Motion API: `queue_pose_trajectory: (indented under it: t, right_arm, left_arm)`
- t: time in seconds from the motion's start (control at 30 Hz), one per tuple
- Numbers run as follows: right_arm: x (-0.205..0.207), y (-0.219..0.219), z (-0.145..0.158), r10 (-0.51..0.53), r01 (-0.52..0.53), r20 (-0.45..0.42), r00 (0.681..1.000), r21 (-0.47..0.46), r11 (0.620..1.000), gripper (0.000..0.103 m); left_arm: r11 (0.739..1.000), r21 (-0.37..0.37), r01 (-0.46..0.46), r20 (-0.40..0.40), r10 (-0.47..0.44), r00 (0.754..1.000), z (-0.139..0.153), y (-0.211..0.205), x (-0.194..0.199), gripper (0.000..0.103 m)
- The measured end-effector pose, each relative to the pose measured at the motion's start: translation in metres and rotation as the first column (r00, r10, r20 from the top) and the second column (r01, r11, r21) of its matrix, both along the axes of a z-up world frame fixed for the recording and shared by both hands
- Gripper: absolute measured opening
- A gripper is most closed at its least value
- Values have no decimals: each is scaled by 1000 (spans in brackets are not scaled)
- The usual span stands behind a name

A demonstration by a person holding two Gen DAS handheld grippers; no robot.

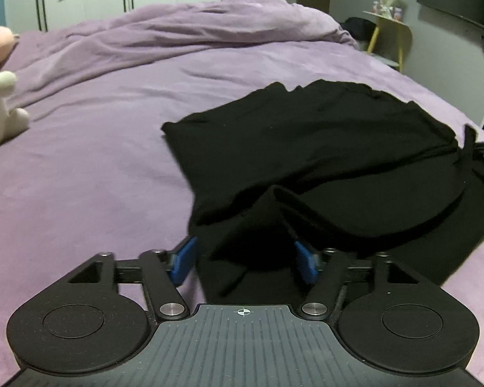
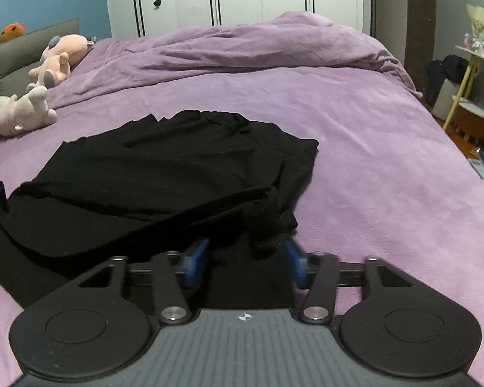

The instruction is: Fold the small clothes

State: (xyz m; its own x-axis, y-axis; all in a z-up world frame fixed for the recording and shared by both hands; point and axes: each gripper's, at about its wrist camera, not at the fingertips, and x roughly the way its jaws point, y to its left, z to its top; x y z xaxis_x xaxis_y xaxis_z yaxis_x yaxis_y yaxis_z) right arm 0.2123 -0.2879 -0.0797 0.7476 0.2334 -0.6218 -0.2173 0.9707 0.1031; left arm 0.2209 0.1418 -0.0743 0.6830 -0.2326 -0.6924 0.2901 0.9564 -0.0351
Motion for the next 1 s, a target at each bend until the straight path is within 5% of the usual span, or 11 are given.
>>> queue_pose_trajectory:
  t: [0.1, 0.13, 0.4, 0.6, 0.77, 1.0]
  right_arm:
    - [4, 0, -3, -1, 1, -18, 1000, 0, 1000, 17]
    - [6, -1, -4, -4, 4, -25, 1000, 0, 1000, 12]
    - [-5, -10, 13, -49, 47, 15, 999, 126, 991, 6]
    - [-3, -36, 44, -101, 70, 66, 993, 368, 927, 6]
    - [36, -29, 54, -181, 134, 93, 979, 375, 917, 6]
    - [97, -13, 16, -182, 190, -55, 982, 270, 944, 6]
  left_arm:
    - [998, -56, 17, -3, -18, 1000, -3, 2, 0, 60]
    - [998, -63, 9, -16, -10, 1000, -4, 3, 3, 51]
    - [986, -142, -91, -57, 84, 995, 0, 9, 7, 13]
    - [937, -344, -67, 24, 80, 996, 45, 25, -8, 11]
    - [916, -383, -123, 85, 168, 982, 73, 35, 25, 11]
    - [875, -336, -348, -148, 316, 937, 16, 40, 98, 12]
